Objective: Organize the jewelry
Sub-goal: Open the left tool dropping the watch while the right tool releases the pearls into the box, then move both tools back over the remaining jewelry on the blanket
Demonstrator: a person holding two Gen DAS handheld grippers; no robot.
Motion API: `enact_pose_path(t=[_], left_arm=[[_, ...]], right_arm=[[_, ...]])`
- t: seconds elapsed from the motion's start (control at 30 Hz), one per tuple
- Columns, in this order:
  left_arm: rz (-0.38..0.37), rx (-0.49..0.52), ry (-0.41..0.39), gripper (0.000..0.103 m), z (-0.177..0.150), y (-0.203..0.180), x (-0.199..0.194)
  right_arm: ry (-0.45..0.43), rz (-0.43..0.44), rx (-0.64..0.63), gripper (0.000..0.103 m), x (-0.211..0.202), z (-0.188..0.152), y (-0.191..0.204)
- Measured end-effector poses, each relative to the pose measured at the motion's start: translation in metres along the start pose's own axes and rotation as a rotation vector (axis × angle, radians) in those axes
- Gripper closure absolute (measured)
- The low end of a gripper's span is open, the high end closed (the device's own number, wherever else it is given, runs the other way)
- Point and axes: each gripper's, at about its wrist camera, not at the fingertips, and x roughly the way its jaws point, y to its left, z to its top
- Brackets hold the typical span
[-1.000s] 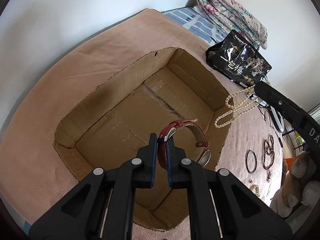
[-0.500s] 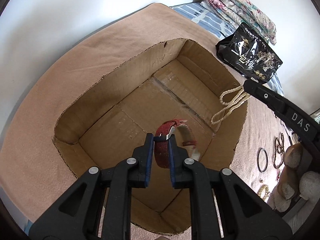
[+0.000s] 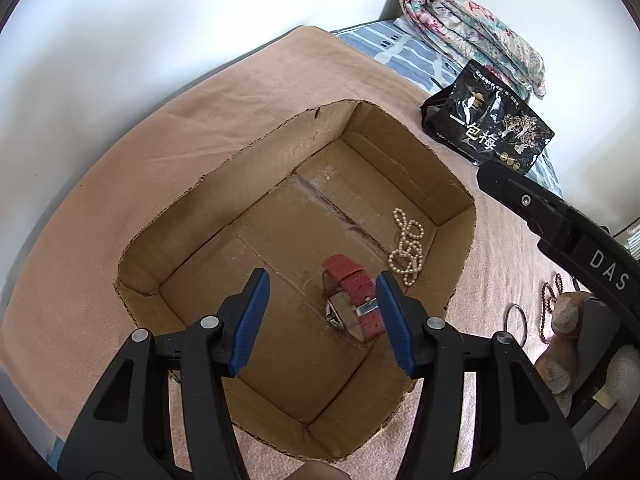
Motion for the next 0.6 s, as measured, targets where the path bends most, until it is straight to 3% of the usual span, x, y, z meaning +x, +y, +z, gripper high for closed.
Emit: enact_pose_path(t=[0.6], left_arm=[[-0.051,0.134,-0.052,0.046,-0.012,-0.058,-0.016]], right_arm=[[-0.054,-0.087,0.055,0.01,-0.062,-0.025,-0.056]])
